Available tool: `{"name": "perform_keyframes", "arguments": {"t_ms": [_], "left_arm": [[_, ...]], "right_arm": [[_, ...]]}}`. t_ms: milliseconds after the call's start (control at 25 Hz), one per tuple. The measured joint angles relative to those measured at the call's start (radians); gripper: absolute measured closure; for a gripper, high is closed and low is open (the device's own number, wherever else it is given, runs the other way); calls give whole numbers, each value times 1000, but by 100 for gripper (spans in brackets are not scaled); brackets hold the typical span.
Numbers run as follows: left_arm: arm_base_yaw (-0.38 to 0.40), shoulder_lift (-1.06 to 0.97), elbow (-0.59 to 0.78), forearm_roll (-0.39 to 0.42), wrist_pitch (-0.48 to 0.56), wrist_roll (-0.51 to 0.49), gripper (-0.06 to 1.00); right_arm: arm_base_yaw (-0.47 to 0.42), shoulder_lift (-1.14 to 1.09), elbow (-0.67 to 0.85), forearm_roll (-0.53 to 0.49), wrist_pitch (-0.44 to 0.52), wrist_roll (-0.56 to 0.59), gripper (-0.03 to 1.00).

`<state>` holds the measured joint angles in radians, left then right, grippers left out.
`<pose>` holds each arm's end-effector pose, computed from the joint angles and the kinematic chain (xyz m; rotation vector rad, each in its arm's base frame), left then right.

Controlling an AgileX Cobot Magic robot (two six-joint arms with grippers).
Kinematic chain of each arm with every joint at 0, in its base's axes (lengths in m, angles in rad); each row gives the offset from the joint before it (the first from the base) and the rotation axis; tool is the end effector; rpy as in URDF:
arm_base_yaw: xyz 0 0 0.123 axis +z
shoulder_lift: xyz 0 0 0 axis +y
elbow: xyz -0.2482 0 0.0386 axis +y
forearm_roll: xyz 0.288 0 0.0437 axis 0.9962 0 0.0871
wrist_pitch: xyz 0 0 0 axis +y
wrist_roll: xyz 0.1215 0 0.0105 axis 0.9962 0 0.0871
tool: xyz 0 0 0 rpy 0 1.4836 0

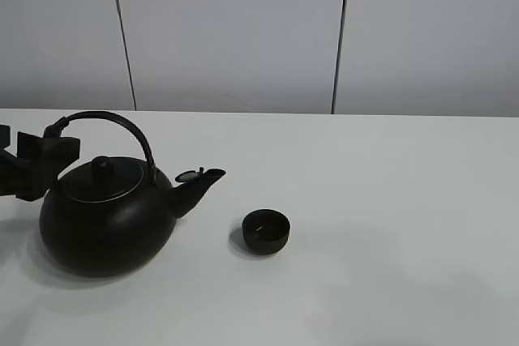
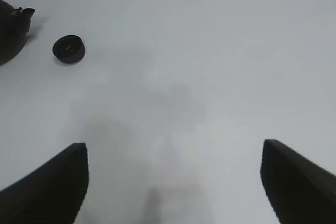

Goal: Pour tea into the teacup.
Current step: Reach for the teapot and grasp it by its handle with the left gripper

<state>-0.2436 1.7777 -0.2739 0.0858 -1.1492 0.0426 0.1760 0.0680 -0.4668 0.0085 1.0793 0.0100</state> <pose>0.2586 -0.0741 0.0411 0.3490 1.8095 -0.1881 0.1027 0.0192 0.2622 -0.1796 2.1590 0.1174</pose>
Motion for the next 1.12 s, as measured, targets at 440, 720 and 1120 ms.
{"name": "perform_keyframes", "arguments": {"t_ms": [440, 720, 1120], "left_arm": [[0, 0, -50, -2, 59, -24, 34], [0, 0, -70, 4, 119, -33, 42], [-3, 0, -73, 19, 130, -21, 81]], "right_arm": [[0, 0, 0, 0, 0, 0, 36], [0, 0, 0, 0, 0, 0, 36], [0, 0, 0, 0, 1, 0, 36]]}}
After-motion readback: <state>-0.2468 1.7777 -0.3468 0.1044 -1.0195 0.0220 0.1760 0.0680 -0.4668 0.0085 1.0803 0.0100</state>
